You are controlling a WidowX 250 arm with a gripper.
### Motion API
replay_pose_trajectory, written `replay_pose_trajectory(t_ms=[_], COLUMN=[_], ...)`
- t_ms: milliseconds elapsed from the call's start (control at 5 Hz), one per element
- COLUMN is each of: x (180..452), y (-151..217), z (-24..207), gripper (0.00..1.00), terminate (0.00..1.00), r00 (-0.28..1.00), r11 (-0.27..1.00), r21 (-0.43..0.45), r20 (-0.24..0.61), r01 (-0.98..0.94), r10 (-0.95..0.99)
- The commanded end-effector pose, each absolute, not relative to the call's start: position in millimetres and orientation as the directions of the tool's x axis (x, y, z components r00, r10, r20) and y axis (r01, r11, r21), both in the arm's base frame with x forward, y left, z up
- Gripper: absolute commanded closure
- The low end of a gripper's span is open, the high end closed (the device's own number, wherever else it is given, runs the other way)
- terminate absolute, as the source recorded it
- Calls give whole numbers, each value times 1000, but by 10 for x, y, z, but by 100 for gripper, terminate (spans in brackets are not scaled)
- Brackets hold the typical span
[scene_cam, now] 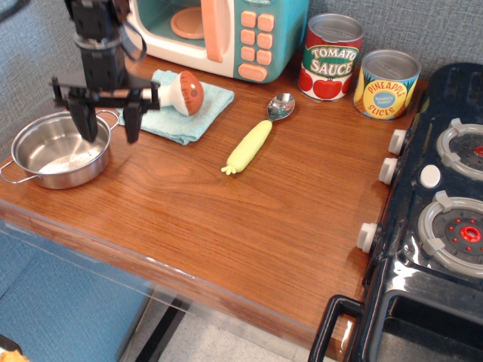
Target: Pick up the bowl and put it on the left bottom corner of the table.
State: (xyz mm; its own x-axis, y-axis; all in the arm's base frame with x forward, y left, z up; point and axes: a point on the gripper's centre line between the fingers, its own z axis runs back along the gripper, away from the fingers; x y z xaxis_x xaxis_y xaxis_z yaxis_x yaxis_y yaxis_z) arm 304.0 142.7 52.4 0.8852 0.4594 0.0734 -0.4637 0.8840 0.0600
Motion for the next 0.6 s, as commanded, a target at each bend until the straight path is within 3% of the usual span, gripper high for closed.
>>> replay_pose_trajectory(t_ms=[0, 200, 400], x=[2849, 2849, 2849], y=[1450, 1450, 1450], z=[922, 922, 922], gripper=[0, 0, 0], terminate=[0, 0, 100], r00=[958, 958, 958], r11=[966, 966, 966], r21=[39, 39, 39], r20=[147, 147, 147], r01=[-256, -256, -256], r10=[247, 247, 247])
